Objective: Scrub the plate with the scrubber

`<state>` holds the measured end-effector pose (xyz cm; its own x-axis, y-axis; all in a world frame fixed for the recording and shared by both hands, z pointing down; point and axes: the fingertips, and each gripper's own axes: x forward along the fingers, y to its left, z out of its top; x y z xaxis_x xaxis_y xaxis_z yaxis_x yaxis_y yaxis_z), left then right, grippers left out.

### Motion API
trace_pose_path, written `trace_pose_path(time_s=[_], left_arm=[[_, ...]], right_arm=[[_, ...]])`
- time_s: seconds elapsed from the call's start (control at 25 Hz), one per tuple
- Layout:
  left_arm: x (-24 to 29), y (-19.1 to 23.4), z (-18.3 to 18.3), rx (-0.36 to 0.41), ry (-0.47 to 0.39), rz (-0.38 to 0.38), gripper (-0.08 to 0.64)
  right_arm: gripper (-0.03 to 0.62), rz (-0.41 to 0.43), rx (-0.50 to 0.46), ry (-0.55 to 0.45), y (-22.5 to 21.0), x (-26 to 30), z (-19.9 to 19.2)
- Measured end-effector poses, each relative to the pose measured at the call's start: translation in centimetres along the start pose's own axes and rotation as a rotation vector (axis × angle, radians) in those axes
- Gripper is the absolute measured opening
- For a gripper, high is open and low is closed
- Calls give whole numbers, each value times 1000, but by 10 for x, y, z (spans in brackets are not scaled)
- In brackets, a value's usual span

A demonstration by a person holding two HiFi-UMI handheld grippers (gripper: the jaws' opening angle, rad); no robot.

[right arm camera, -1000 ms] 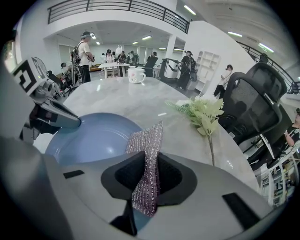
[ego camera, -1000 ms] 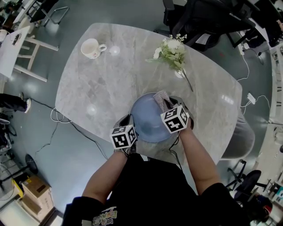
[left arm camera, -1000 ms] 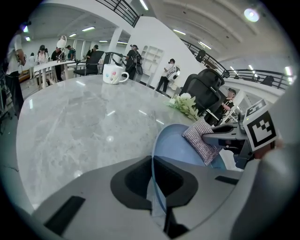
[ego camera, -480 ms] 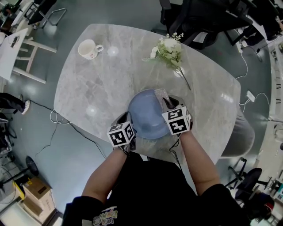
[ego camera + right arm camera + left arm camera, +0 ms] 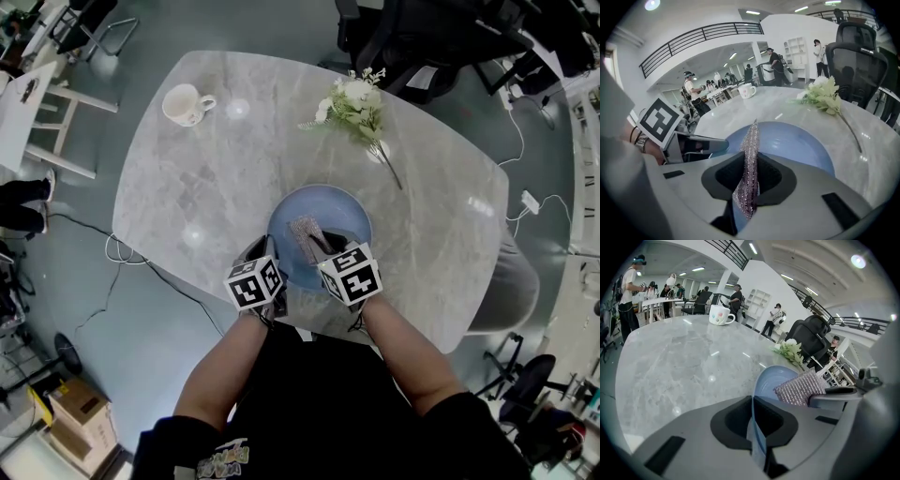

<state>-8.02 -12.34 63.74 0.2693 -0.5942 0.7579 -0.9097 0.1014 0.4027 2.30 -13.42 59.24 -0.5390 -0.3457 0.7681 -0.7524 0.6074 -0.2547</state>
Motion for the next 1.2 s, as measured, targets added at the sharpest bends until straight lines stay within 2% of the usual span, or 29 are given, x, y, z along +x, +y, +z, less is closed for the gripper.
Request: trace_pose_path(time_s=[0.16,0.44,0.84,1.2], left_arm=[[0,0,0,-6,-4,1,23],[0,-1,-1,-2,-8,1,23],[1,-2,0,5,-7,1,23],[0,-1,0,10,-12,4,23]], right_arm=[[77,25,-47,54,17,13,-15],[78,-52,-213,104,6,18,-19],[78,-179,-224,109,-49,0,-15],[78,-309,-279,115,-89,-17,-11]])
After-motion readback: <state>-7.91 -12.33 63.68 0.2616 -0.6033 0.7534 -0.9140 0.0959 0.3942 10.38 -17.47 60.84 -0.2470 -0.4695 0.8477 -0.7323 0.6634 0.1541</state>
